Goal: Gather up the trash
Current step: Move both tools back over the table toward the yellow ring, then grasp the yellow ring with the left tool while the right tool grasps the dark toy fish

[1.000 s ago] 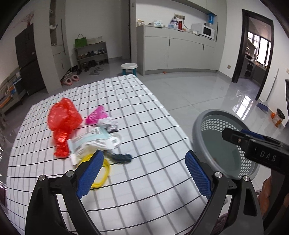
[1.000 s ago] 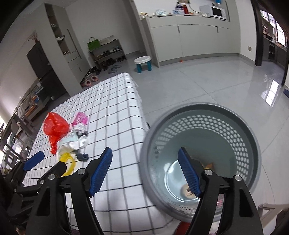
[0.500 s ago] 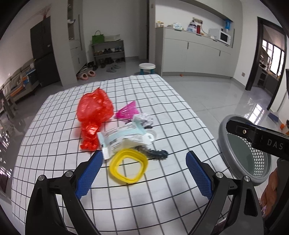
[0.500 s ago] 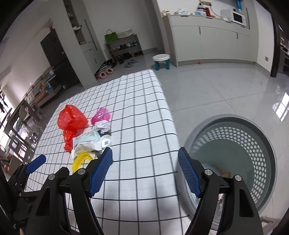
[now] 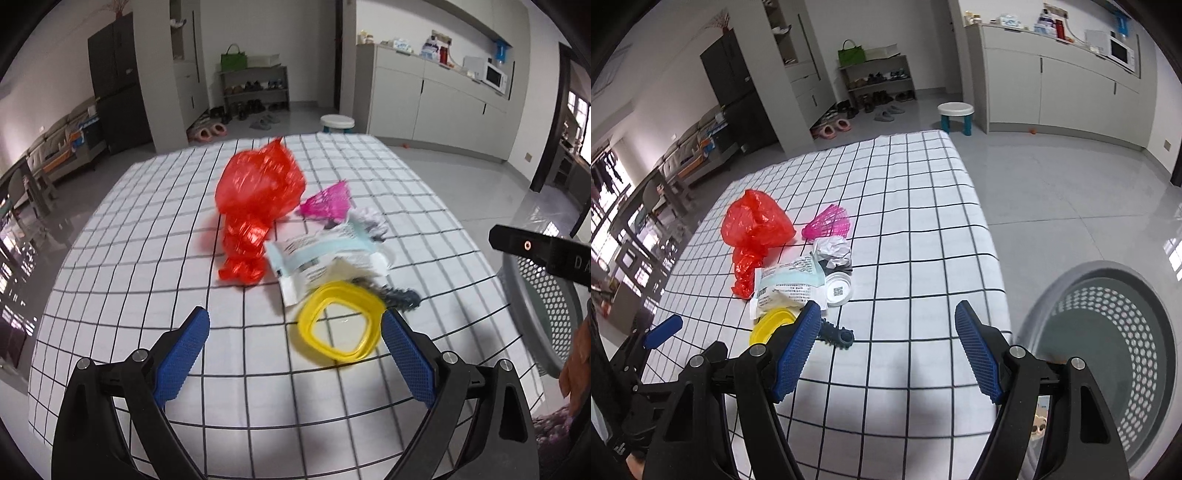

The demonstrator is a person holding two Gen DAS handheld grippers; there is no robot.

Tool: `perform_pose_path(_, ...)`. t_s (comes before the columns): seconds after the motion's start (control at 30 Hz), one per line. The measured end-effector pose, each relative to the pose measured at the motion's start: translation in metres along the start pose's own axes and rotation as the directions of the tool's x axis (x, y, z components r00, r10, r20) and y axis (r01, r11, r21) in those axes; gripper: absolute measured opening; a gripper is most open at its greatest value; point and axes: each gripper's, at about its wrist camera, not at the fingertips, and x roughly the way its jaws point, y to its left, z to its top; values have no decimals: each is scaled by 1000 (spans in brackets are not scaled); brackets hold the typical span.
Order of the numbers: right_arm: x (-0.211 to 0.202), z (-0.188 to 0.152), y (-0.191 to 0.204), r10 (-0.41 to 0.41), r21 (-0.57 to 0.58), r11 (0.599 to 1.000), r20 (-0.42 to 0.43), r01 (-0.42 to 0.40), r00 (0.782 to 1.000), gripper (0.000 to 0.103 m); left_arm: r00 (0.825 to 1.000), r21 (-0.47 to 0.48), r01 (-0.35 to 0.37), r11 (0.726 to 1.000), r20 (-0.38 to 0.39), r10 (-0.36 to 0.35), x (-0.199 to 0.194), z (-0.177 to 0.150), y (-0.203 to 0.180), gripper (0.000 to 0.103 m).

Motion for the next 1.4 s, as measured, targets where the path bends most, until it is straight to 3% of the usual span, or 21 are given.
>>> perform_pose_path(0.3, 29, 0, -3, 30, 14, 999, -64, -29, 997, 72, 996, 9, 35, 999, -87, -34, 29, -11, -9, 94)
perform_pose_path(0.6, 27, -2, -14, 30, 39, 999, -59, -28, 998, 72, 983, 8, 66, 998, -171, -64, 60, -19, -26, 94)
perform_pose_path(0.93, 24, -2, -27, 42, 76, 996, -63, -38, 997, 72, 980, 4, 63, 998, -187, -61, 76, -10, -37, 93)
perform_pose_path(1.0, 25, -3, -27, 44, 77, 996, -68, -39, 997, 72, 979, -2, 67, 998, -192, -66, 78, -10, -37, 86)
perform_pose_path(1.07, 26, -4, -27, 43, 76, 996, -71, -38, 997, 72, 978, 4, 66, 998, -197, -64, 78, -11, -37, 74)
perform_pose_path(1.4, 36, -14, -10, 30, -16, 999, -91, -31, 995, 72, 991, 19, 11, 1000, -133, -8, 56, -17, -30, 73)
